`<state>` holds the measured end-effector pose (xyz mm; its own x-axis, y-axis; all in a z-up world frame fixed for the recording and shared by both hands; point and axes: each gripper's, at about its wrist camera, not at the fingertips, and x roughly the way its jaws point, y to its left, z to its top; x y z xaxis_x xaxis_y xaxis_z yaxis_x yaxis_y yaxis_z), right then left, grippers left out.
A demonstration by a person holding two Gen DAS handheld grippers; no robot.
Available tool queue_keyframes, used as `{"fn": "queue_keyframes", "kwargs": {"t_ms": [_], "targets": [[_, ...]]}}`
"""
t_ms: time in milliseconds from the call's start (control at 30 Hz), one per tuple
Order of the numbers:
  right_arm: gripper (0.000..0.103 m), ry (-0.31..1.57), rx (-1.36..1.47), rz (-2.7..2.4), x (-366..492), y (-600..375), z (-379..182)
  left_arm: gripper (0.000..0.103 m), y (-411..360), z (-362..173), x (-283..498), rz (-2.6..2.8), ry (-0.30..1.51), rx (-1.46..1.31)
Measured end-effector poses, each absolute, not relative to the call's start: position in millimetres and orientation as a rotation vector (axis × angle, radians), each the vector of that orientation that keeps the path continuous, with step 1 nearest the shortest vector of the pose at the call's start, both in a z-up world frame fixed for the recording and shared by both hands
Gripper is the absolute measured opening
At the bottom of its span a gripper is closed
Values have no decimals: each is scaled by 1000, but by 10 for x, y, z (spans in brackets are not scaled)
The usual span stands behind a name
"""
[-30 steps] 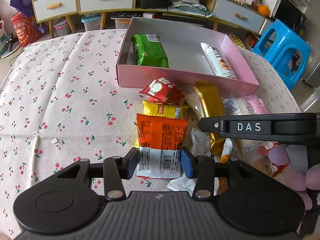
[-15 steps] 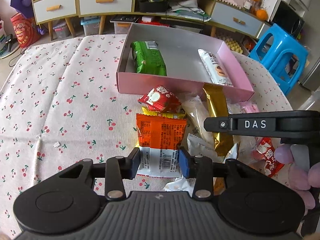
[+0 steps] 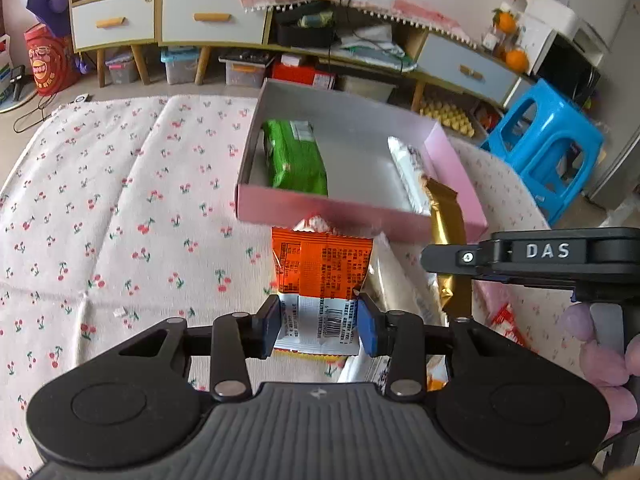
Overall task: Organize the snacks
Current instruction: 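Carry orange pack with left tool while right tool carries gold bar to box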
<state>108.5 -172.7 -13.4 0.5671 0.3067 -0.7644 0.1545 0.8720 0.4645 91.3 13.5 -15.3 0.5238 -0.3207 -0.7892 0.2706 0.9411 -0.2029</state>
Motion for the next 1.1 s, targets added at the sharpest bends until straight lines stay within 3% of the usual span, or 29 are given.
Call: {"fn": "queue_keyframes", "kwargs": {"t_ms": [667, 1100], "targets": [[29, 804, 729, 12, 1345, -2263, -37, 37, -94, 16, 1389, -363, 856, -183], [29, 821, 611, 16, 1825, -2322, -331, 37, -355, -294, 1791, -434, 858, -146]]}}
